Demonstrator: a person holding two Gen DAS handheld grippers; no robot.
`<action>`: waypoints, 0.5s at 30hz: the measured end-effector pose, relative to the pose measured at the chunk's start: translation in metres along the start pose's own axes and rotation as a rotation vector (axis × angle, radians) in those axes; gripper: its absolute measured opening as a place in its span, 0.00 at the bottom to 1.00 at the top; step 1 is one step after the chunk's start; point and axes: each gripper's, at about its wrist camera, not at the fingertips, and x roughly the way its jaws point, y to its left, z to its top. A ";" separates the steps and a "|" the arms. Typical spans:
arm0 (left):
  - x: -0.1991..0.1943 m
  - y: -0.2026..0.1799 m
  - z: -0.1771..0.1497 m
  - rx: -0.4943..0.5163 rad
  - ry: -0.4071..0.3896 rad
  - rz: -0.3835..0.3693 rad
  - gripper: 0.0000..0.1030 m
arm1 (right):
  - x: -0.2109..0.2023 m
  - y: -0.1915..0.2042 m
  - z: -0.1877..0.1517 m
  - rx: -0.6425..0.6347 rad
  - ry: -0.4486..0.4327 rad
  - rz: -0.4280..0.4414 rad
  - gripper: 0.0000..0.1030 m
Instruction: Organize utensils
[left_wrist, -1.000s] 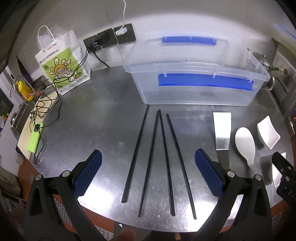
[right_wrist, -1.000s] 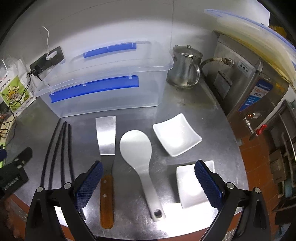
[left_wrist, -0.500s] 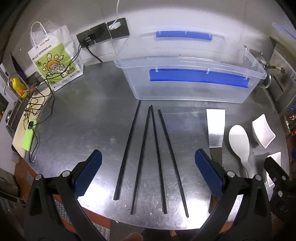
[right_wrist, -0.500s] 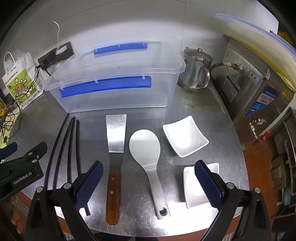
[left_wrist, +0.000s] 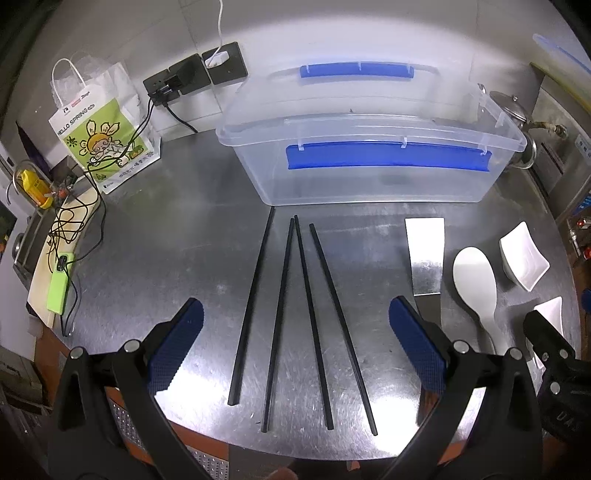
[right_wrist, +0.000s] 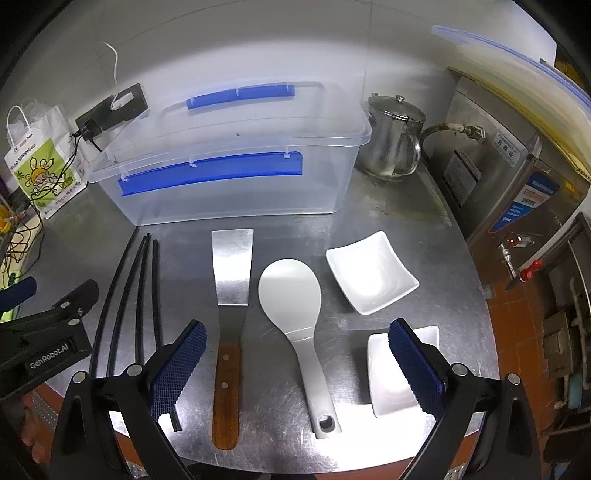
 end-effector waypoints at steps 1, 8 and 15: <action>0.000 0.000 0.000 0.002 0.000 -0.001 0.94 | 0.000 0.000 0.000 0.000 -0.001 0.000 0.95; 0.000 0.001 0.002 0.008 0.001 -0.005 0.94 | 0.000 0.002 0.001 -0.002 -0.001 -0.010 0.95; 0.004 -0.001 0.003 0.017 0.009 -0.010 0.94 | 0.001 0.001 0.003 0.003 0.000 -0.015 0.95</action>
